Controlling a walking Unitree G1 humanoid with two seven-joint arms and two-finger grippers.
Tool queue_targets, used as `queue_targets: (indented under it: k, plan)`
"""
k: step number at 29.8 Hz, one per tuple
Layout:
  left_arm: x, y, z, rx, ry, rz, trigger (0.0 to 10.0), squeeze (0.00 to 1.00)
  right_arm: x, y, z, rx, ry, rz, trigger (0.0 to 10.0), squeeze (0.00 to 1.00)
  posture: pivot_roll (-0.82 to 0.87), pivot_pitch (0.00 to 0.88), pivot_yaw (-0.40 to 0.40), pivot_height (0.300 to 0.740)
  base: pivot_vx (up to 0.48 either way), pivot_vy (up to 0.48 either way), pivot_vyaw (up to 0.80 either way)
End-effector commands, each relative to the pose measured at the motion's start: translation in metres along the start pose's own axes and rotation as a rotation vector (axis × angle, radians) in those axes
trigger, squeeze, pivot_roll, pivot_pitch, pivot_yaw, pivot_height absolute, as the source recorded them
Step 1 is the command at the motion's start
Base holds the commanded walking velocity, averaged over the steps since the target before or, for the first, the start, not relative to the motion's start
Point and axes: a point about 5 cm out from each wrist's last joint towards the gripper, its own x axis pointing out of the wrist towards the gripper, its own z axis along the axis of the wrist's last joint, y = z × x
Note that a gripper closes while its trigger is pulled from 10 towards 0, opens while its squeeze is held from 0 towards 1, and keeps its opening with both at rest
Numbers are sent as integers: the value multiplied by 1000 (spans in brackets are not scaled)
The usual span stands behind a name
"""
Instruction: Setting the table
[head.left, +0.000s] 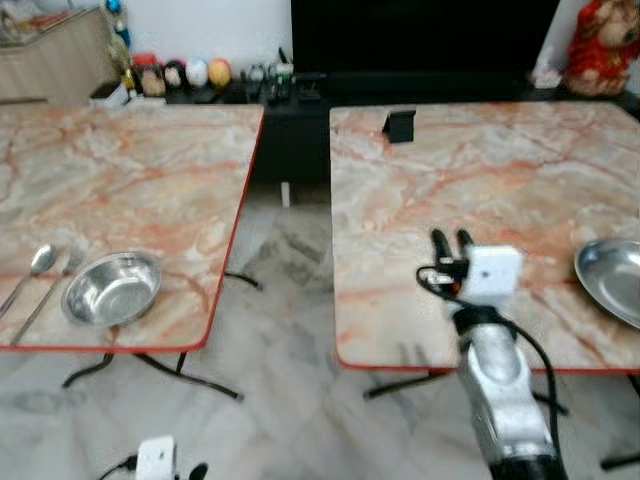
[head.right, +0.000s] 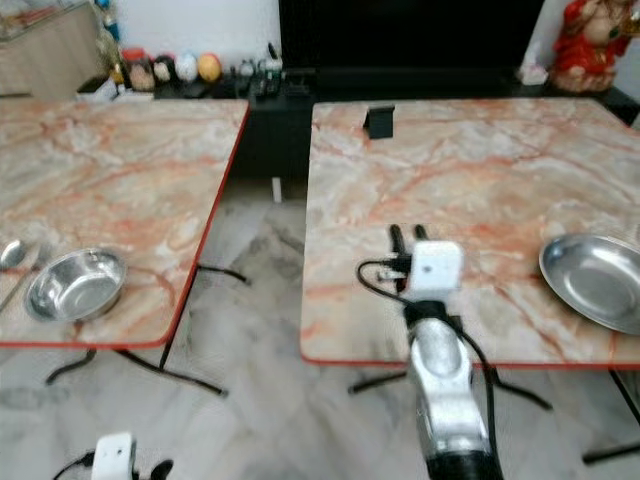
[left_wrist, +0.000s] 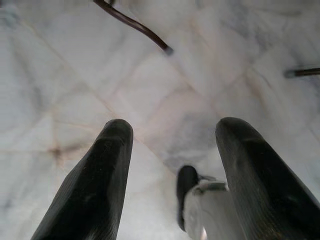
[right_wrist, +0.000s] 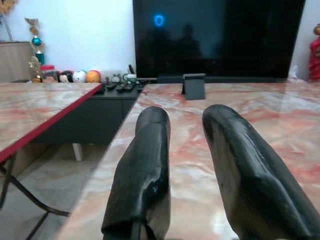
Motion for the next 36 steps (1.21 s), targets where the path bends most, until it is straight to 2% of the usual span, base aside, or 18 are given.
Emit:
queue_targets:
  k: [1, 10, 22, 36]
  plan:
    - [-1, -2, -6, -20, 29, 3, 10000, 0, -1, -7, 2, -2, -9, -20, 10000, 0, -108, 0, 53, 740, 0, 311, 0]
    - [0, -5, -6, -28, 33, -1, 10000, 0, 3, -6, 5, 32, -17, -20, 10000, 0, -97, 0, 49, 740, 0, 314, 0]
    - [-2, 6, -7, -36, 42, 32, 10000, 0, 9, 0, 8, 54, -17, -7, 10000, 0, -79, 0, 48, 740, 0, 313, 0]
    - [-1, 4, -7, -42, 43, 30, 10000, 0, 11, 1, 7, 60, -8, 1, 10000, 0, -78, 0, 46, 740, 0, 313, 0]
